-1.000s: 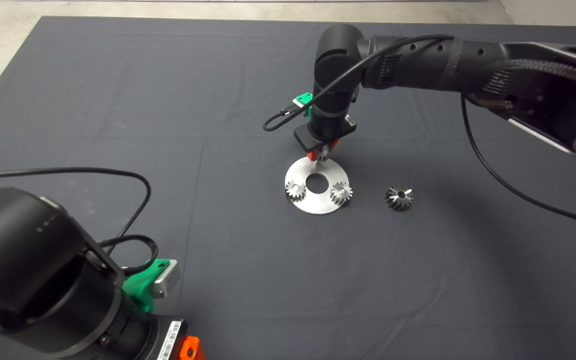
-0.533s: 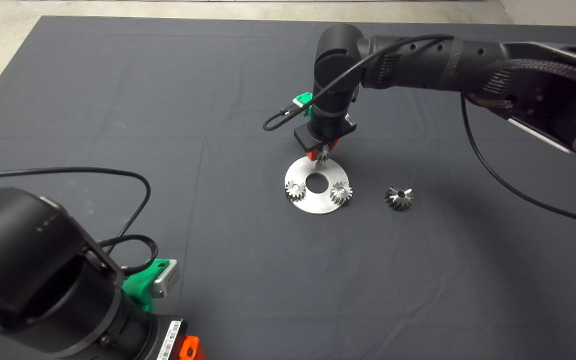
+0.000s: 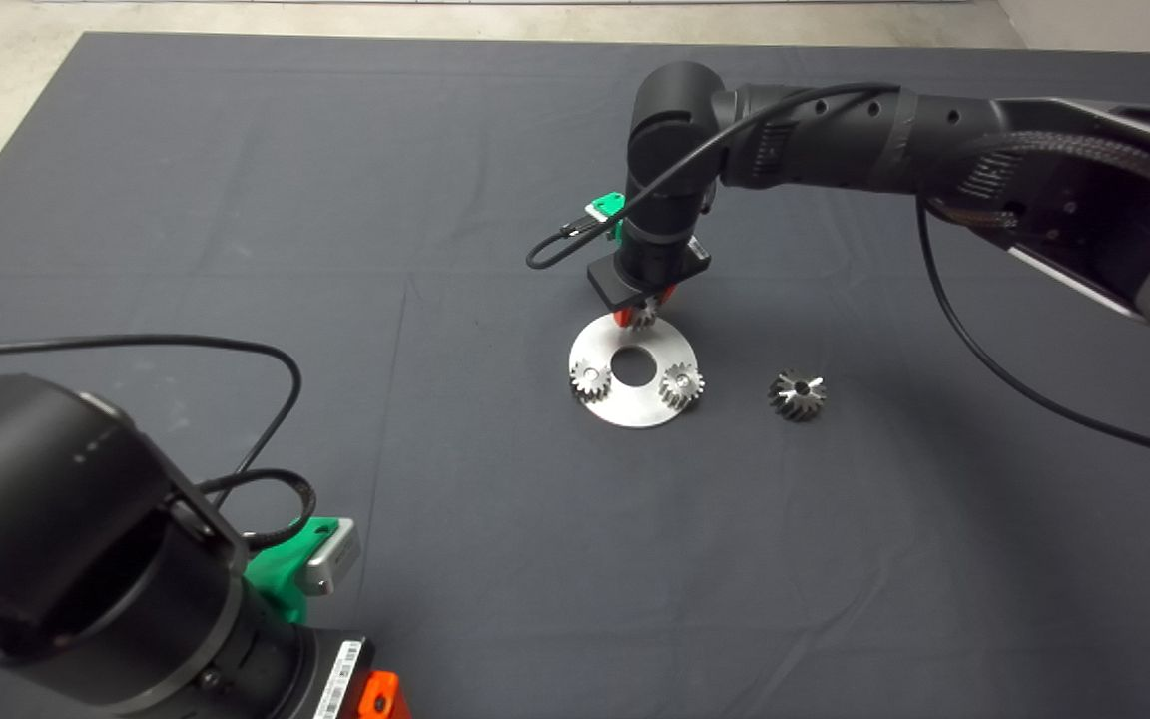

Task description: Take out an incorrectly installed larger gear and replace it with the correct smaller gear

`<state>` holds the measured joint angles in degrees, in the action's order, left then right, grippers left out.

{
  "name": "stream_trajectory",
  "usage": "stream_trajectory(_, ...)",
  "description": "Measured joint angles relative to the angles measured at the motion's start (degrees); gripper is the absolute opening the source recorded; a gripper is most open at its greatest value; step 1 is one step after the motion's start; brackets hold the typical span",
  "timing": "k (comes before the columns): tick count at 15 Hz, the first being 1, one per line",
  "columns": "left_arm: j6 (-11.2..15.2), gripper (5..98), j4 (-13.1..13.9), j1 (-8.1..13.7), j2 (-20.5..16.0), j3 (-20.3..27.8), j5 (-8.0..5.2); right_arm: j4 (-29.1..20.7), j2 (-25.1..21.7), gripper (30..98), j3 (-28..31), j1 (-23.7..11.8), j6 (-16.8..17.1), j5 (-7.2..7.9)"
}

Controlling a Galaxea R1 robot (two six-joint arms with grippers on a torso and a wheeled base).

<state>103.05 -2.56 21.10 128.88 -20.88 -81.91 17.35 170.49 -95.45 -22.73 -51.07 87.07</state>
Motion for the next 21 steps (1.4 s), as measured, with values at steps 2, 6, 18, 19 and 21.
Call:
stream_trajectory(2,0.01,98.1,-0.02,0.0,0.0,0.0,0.02,-0.02,0.0,41.6,-0.11,0.02,0.0,0.01)
stream_trajectory(6,0.01,98.1,-0.01,0.0,0.0,0.0,0.01,-0.02,0.0,42.1,-0.16,0.02,-0.09,0.01)
stream_trajectory(18,0.01,98.1,0.0,0.0,0.01,0.0,0.02,-0.02,-0.15,55.6,0.66,-0.54,-0.48,0.36)
stream_trajectory(19,0.01,98.1,-0.02,0.0,0.0,0.0,0.02,-0.08,-0.34,57.5,1.63,-1.3,-0.48,0.39)
stream_trajectory(21,0.01,98.1,-0.02,0.0,0.0,0.0,0.02,-0.9,-0.76,57.5,4.72,-5.1,-0.48,0.41)
